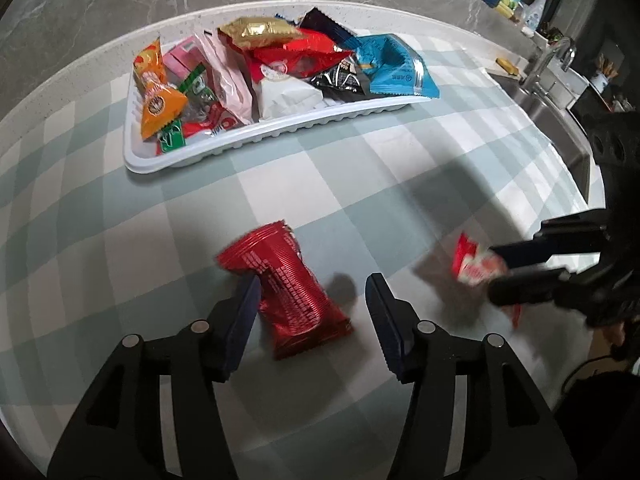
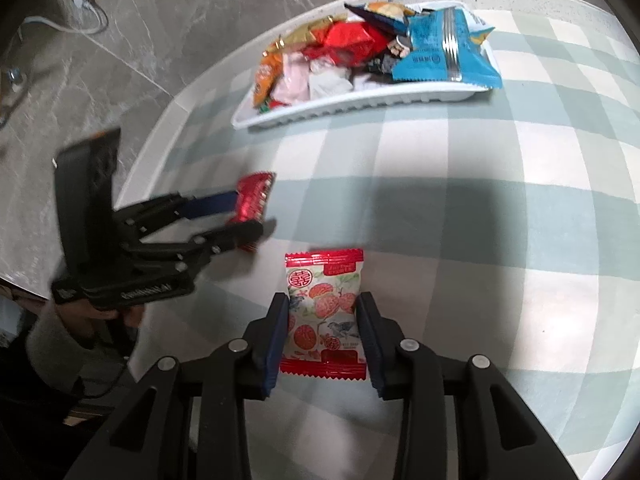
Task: Organize snacks
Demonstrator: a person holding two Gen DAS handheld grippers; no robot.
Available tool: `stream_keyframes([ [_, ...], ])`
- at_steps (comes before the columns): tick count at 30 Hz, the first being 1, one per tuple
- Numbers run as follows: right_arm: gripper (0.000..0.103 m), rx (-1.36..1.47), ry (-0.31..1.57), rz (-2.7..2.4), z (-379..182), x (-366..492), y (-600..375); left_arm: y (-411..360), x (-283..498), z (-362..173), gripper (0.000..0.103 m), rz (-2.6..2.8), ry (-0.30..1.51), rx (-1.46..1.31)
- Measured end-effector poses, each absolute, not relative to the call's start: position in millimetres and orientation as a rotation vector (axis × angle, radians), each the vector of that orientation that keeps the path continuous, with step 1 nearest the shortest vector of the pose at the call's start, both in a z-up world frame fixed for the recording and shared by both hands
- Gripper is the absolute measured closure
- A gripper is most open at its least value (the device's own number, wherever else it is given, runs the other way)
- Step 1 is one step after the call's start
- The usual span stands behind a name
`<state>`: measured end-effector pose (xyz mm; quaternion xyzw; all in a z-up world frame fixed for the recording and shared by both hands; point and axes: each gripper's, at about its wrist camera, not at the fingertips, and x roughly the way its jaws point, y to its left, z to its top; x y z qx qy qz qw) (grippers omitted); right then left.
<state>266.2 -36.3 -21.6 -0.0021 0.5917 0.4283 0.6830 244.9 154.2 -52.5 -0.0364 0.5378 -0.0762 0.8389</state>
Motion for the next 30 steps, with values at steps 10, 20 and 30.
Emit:
stream_keyframes([
  [10,0.065,-0.253,1.244,0.955,-21,249,-17,148,250,-60,0.062,-0.119,1.126,-0.040],
  [20,0.078,-0.168,1.275,0.992,-20,254,-23,158,249,-59,0.071,-0.109,1.110,-0.123],
  [30,0.087,0.085,1.345,1.011,-18,277,-42,160,248,-53,0.079,-0.135,1.096,-0.183],
])
